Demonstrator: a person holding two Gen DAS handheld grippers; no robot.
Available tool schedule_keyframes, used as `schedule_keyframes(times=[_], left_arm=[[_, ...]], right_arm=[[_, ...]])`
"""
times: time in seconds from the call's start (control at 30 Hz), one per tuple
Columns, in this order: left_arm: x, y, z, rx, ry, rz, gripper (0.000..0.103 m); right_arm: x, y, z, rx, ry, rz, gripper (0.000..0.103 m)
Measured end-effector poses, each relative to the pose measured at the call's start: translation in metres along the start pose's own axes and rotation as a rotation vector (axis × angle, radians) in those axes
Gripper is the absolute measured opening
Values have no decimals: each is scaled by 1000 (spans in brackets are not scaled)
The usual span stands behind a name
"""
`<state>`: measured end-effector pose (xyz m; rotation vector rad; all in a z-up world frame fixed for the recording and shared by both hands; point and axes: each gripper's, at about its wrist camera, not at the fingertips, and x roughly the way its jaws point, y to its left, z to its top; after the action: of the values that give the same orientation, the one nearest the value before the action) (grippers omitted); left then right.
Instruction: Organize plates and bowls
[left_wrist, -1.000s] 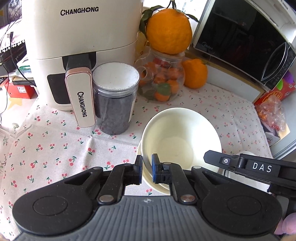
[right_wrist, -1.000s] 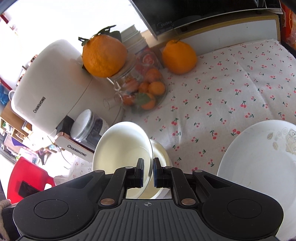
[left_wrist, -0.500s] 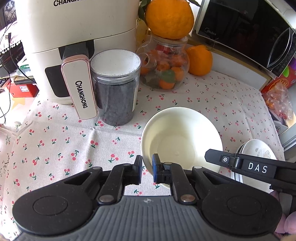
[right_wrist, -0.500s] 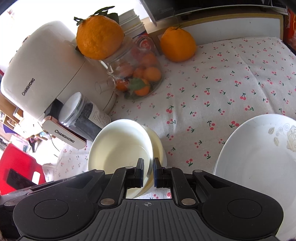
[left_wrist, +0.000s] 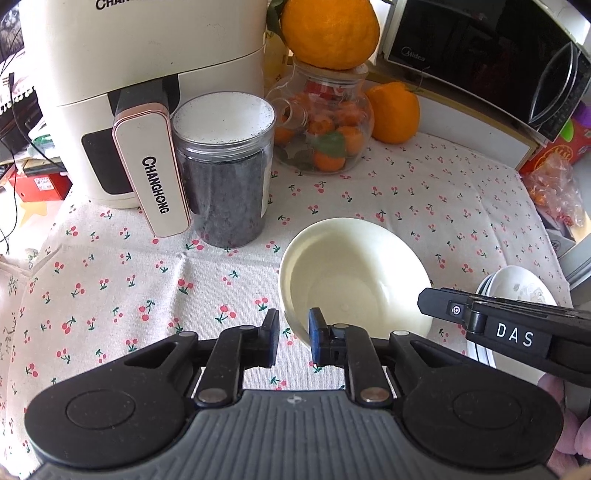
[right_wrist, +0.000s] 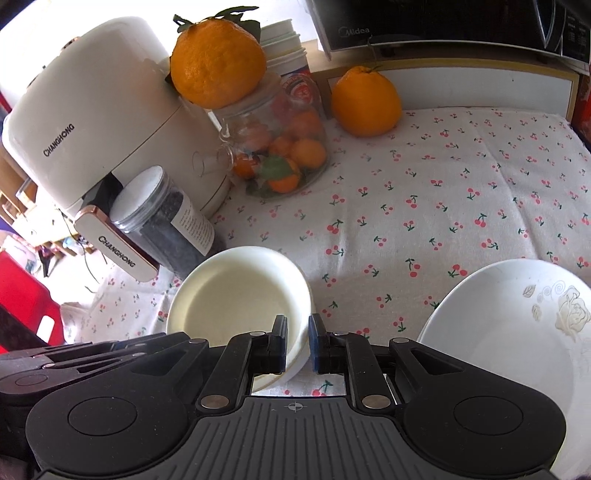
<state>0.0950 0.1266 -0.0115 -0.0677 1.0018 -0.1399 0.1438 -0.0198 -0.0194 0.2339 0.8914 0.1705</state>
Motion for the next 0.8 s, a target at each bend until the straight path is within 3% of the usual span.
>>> schedule_keyframes(times=[0.1, 0.17, 0.23, 0.3, 0.37, 0.6, 0.8], left_arm=[[-1, 0, -2, 23, -18, -2, 20], [-2, 1, -3, 38, -31, -13, 22], [-3, 3, -5, 60, -49, -29, 30], [-4, 4, -8, 93, -72, -34, 47], [-5, 6, -12, 129, -103, -48, 56], [-11, 6, -32, 292, -206, -140, 92], [2, -6, -40, 397, -182, -172, 94]], right_arm=[[1, 0, -1, -19, 3, -8, 17], [1, 0, -2, -32, 1, -4, 26], [0, 1, -2, -51, -5, 3, 35], [-2, 0, -2, -70, -17, 12, 51], [-4, -3, -1, -89, -32, 18, 58], [-2, -15, 1, -104, -46, 68, 61], [6, -17, 3, -82, -45, 111, 61]])
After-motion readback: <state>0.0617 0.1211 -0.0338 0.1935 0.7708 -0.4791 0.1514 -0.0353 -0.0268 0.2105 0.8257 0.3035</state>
